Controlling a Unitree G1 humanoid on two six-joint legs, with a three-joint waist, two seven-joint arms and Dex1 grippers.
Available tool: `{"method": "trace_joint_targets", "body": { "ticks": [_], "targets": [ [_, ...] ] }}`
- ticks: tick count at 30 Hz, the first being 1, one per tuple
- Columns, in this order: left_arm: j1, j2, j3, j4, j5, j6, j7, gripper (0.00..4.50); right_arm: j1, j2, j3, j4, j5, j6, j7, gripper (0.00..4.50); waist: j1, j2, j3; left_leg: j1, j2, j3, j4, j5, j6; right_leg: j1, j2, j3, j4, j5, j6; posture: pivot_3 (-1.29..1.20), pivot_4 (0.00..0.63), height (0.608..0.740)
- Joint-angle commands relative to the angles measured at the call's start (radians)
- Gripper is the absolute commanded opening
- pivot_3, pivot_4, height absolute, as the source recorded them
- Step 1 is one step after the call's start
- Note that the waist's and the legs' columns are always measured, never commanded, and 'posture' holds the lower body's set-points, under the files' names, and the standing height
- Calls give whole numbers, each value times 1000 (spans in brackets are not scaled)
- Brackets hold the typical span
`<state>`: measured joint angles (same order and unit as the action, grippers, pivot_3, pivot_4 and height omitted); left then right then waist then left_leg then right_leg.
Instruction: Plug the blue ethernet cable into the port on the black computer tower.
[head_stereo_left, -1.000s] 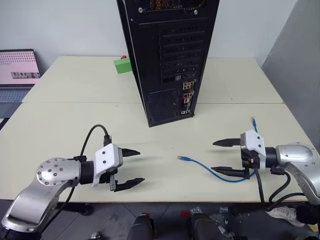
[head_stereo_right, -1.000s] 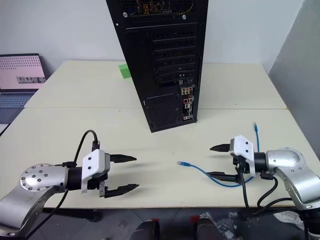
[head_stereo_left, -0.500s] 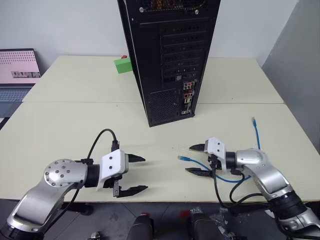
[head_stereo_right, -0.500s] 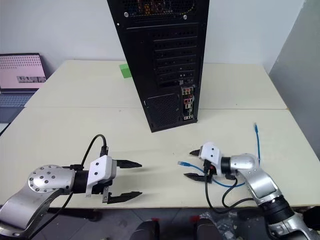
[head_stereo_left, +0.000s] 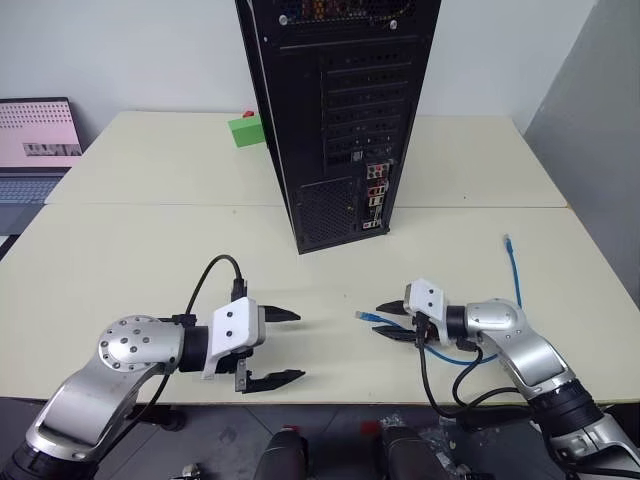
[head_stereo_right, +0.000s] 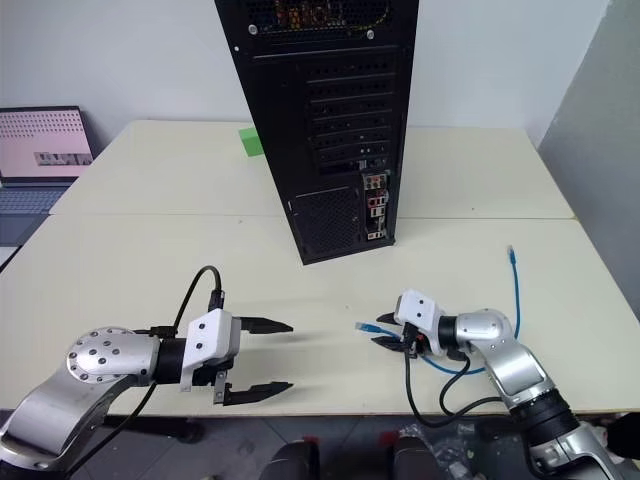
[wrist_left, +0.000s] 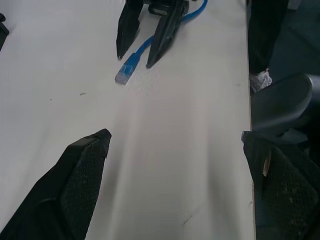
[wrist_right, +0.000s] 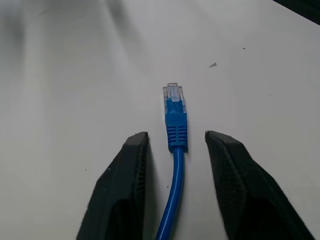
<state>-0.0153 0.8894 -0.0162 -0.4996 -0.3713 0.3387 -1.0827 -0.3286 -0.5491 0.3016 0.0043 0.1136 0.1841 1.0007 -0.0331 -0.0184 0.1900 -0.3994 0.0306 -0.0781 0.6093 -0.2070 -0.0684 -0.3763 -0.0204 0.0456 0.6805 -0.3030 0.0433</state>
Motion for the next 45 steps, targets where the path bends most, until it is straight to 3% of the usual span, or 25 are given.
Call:
{"method": "trace_joint_targets", "body": {
  "ticks": [1,4,15,26,27,45],
  "targets": [
    [-25,-16,-16,8,2,-21,-2,4500,-12,-9,0,5,-25,-11,-1,840,0,0,0,0,0,0,0,0,0,0,0,0,0,0,0,0,150,740],
    [-49,-44,-51,51,29,-50,1,4500,-19,-9,-7,-16,-12,1,10,113,0,0,0,0,0,0,0,0,0,0,0,0,0,0,0,0,150,740],
    [-235,-176,-185,287,119,-184,-39,4500,-61,-16,16,-228,67,190,79,91,1,0,0,0,0,-1,0,0,0,0,0,-1,0,0,0,0,150,740],
    [-315,-246,-232,395,137,-252,-96,4500,-68,-16,31,-281,80,246,70,89,0,0,0,-1,0,-1,1,0,0,0,0,-1,1,0,0,0,150,740],
    [-320,-249,-235,399,132,-253,-104,4121,-69,-15,33,-284,81,246,70,88,0,0,0,-1,0,-1,1,0,0,0,0,-1,1,0,0,0,150,740],
    [-357,-288,-265,446,176,-278,-125,375,-89,-6,53,-307,79,251,68,74,0,0,0,-1,0,-2,1,0,0,0,0,-2,1,0,0,0,150,740]
  ]
}}
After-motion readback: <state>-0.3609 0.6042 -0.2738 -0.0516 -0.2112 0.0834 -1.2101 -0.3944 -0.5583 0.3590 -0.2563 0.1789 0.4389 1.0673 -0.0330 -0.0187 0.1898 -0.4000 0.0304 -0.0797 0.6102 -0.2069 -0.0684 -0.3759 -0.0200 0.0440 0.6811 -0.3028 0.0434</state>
